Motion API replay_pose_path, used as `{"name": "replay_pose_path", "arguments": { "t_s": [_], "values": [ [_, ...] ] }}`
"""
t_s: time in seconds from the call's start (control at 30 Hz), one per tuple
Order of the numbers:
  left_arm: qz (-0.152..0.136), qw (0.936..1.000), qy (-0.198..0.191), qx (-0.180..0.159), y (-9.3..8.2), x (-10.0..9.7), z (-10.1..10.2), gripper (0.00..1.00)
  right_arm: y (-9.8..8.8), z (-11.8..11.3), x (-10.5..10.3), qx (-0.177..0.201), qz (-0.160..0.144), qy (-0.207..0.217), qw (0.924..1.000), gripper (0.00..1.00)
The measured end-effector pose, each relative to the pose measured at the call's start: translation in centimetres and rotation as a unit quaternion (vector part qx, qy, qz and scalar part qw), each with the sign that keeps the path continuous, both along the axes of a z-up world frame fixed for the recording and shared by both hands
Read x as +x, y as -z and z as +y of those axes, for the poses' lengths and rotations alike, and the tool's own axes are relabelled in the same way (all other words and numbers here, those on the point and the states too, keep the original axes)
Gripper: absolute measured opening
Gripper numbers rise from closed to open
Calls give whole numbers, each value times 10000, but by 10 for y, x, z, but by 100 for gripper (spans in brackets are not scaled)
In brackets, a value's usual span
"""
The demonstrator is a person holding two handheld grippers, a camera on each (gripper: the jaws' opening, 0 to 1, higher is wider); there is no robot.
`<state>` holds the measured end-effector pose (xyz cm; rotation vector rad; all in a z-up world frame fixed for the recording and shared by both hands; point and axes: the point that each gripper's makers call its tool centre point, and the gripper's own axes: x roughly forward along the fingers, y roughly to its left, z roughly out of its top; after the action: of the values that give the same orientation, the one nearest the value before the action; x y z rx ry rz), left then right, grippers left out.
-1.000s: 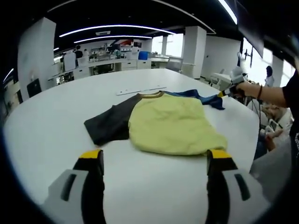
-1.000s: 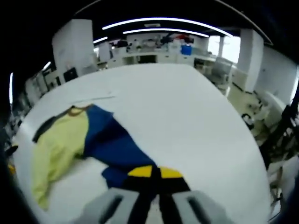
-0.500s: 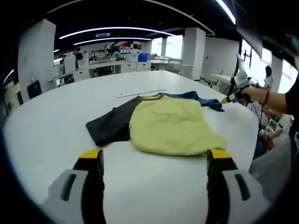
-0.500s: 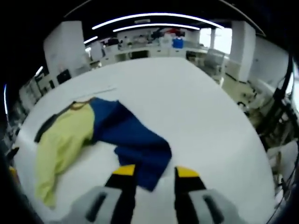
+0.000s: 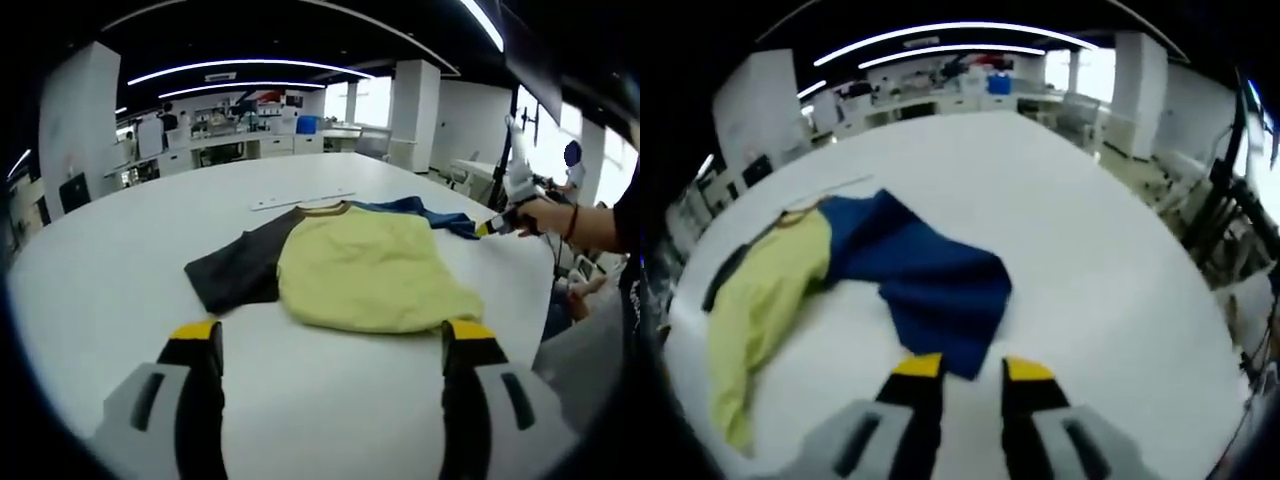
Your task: Fold the garment on the visible template until the final outline fits inside the template.
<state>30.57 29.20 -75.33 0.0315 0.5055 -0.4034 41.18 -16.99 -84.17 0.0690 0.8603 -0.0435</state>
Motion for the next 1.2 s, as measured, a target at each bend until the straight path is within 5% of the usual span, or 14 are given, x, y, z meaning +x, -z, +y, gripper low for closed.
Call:
{"name": "replay_pose_path", "arguments": {
  "t_s": [0.43, 0.8, 0.93, 1.2],
  "values": [
    [22, 9999, -166, 2, 7, 0, 11, 86, 3, 11, -6, -87, -36, 14, 10000, 6],
    [-27, 9999, -105, 84, 2, 0, 11, 86, -5, 9, -9, 486, -241, 224, 9983, 0],
    [-99, 9998, -119, 85, -3, 1, 10, 86, -21, -11, -7, 111, -352, -71, 9993, 0],
    [-67, 9999, -79, 106, -3, -3, -2, 87, -41, -48, -10, -44, -387, -96, 9992, 0]
  ]
}}
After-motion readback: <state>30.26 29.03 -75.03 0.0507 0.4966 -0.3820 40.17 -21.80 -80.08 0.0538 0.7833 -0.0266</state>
